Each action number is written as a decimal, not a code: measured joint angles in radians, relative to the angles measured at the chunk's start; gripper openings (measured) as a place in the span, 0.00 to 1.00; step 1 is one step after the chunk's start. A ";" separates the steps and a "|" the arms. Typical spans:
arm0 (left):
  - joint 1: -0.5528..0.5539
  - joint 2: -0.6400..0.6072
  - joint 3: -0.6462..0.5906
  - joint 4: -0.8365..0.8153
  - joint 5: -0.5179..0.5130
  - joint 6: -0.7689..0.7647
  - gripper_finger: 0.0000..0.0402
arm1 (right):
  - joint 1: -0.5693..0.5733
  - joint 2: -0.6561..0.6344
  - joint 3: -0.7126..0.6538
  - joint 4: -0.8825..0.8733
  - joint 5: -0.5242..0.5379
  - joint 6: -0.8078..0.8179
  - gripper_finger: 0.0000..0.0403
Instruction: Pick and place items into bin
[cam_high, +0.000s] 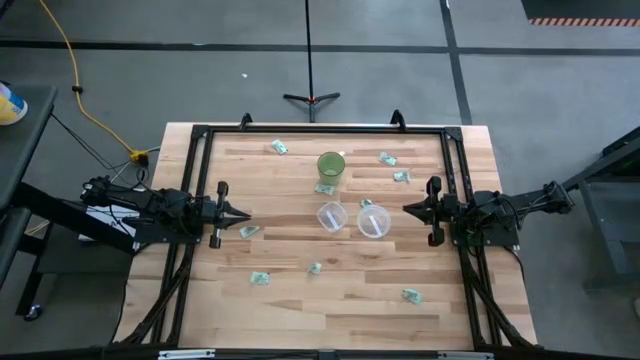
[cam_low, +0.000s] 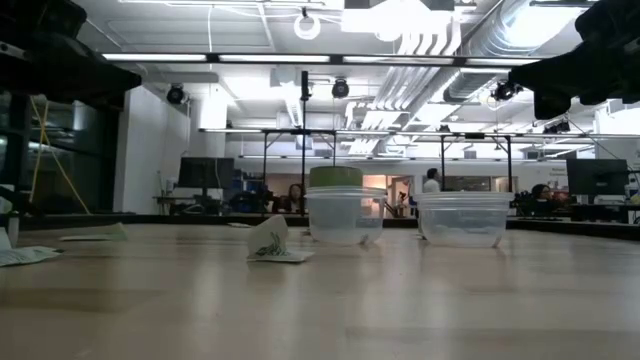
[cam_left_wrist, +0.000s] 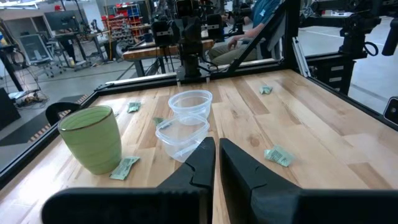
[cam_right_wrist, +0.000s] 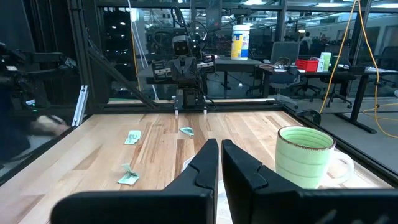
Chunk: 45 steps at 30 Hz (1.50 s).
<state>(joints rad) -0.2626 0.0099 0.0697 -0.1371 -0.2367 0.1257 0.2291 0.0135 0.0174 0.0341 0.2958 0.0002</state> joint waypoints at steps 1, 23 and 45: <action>0.000 0.000 0.000 0.000 0.000 0.000 0.15 | 0.000 0.000 0.000 0.000 0.000 0.000 0.03; 0.000 0.000 0.000 0.000 0.000 0.000 0.15 | 0.000 0.000 0.000 0.000 0.000 0.000 0.03; 0.000 0.000 0.001 0.040 0.000 0.000 0.15 | 0.000 0.000 -0.003 0.076 0.012 0.002 0.03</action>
<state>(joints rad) -0.2624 0.0101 0.0704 -0.0971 -0.2367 0.1259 0.2289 0.0132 0.0139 0.1101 0.3078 0.0023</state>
